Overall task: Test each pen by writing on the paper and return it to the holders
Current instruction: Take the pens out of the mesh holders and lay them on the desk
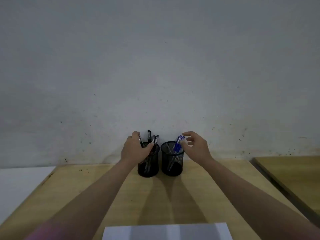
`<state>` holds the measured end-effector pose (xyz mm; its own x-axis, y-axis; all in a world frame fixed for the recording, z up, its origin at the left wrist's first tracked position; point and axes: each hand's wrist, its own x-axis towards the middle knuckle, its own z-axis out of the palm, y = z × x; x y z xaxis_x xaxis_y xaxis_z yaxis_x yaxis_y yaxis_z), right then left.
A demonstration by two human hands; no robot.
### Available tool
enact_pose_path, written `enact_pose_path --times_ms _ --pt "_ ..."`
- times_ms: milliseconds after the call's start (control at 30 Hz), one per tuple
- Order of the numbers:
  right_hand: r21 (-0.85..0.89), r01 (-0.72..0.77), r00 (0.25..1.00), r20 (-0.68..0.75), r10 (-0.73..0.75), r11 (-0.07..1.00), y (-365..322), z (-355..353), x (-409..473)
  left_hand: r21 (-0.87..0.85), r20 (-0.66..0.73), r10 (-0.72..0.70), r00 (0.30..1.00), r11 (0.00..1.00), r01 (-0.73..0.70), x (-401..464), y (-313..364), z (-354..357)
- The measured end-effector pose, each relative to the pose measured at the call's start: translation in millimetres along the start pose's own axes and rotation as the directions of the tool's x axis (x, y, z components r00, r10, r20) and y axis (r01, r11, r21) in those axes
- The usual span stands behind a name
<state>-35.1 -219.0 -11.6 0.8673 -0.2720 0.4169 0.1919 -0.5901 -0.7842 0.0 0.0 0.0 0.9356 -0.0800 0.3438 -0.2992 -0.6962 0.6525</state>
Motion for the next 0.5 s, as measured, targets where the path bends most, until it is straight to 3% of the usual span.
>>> enact_pose_path --times_ms 200,500 --pt "0.097 -0.051 0.995 -0.079 0.059 0.994 1 16 16 -0.080 -0.149 0.029 0.988 0.996 -0.042 14 -1 17" --pt "0.152 -0.092 0.989 -0.100 0.108 0.984 3 31 28 -0.245 -0.091 0.030 0.995 0.968 -0.051 24 0 33"
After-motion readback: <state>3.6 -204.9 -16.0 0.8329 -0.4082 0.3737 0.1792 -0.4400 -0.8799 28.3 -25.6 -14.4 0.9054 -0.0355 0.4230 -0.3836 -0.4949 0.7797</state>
